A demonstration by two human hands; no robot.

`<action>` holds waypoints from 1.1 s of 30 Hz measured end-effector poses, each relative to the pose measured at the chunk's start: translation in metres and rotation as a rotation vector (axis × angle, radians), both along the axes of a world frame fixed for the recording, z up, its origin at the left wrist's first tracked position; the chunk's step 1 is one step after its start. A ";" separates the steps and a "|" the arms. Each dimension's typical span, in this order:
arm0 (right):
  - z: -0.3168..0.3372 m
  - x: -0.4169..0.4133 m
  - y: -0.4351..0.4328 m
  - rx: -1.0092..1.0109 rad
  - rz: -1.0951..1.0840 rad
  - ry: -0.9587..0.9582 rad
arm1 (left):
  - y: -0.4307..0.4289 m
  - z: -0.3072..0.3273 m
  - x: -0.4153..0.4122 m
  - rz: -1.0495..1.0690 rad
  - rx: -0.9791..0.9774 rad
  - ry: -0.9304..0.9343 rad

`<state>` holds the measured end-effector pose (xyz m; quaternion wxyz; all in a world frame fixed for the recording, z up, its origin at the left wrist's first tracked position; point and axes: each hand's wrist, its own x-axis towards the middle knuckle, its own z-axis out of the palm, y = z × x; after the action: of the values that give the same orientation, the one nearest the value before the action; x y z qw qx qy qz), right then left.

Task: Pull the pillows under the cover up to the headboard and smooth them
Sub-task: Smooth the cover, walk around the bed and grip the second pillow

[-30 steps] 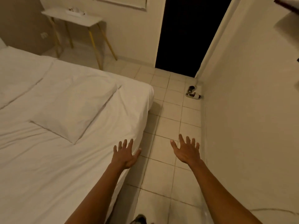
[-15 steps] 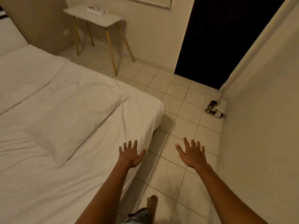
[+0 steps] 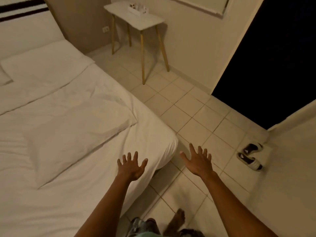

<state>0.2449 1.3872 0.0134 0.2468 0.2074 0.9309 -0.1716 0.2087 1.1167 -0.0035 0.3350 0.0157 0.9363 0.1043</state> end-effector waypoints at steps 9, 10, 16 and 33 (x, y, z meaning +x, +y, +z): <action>-0.002 -0.187 0.088 -0.001 0.295 -0.012 | 0.095 -0.012 -0.108 0.314 0.090 -0.076; -0.004 -0.210 0.095 0.001 0.311 -0.014 | 0.101 -0.015 -0.123 0.346 0.087 -0.089; -0.004 -0.349 0.130 0.021 0.399 0.004 | 0.134 -0.013 -0.243 0.481 0.132 -0.022; 0.002 -0.681 0.093 0.029 1.116 -0.056 | 0.183 -0.012 -0.414 1.250 0.182 0.043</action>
<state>-0.4364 1.4804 0.0157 0.3220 -0.3093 0.8948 0.0033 -0.2057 1.2996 -0.0150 0.1895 -0.5037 0.7625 0.3591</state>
